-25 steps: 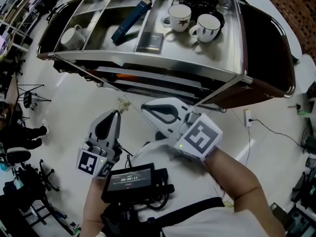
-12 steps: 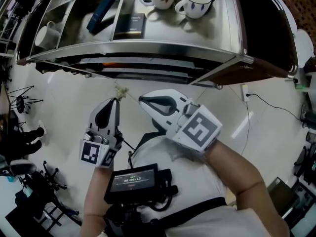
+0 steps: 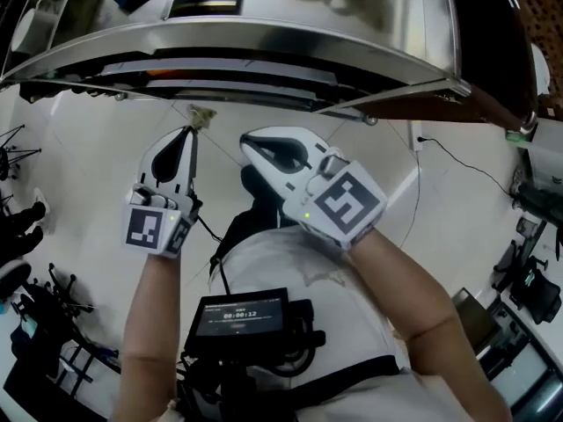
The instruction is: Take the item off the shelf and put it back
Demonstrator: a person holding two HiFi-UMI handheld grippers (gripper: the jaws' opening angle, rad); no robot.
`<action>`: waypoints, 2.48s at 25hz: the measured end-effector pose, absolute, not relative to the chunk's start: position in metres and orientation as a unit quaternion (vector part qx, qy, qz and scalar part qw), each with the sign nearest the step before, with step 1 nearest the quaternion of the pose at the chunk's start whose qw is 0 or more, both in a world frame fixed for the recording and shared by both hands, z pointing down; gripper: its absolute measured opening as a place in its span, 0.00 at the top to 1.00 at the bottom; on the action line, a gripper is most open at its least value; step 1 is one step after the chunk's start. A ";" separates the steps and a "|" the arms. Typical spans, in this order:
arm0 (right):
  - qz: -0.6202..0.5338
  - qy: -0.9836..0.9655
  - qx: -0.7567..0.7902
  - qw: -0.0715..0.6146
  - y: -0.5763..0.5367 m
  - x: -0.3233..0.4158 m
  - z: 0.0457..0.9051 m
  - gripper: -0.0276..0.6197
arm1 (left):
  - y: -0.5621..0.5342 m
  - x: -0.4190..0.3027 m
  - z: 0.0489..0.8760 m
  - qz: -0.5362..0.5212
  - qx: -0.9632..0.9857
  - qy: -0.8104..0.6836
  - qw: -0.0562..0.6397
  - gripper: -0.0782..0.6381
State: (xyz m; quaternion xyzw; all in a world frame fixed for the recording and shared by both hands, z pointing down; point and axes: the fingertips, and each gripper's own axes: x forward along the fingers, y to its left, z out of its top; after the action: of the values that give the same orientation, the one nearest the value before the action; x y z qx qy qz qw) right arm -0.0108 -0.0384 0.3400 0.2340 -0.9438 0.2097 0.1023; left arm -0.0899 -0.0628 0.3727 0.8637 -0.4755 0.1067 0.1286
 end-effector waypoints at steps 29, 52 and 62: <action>0.226 -0.929 0.252 0.149 -0.080 -0.022 0.417 0.95 | -0.191 -0.090 0.449 0.125 0.856 -0.486 0.123 0.88; 0.232 -0.919 0.288 0.139 -0.090 0.003 0.415 0.95 | -0.240 -0.101 0.488 0.183 0.817 -0.528 0.143 0.64; 0.227 -0.921 0.287 0.133 -0.079 0.000 0.410 0.95 | -0.214 -0.100 0.477 0.179 0.830 -0.513 0.130 0.88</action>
State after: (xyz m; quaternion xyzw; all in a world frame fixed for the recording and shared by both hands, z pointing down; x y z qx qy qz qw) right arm -0.0001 -0.0787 0.4099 0.2873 -0.9210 0.2266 0.1335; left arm -0.1002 -0.2141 0.4774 0.8298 -0.5126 0.1787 0.1295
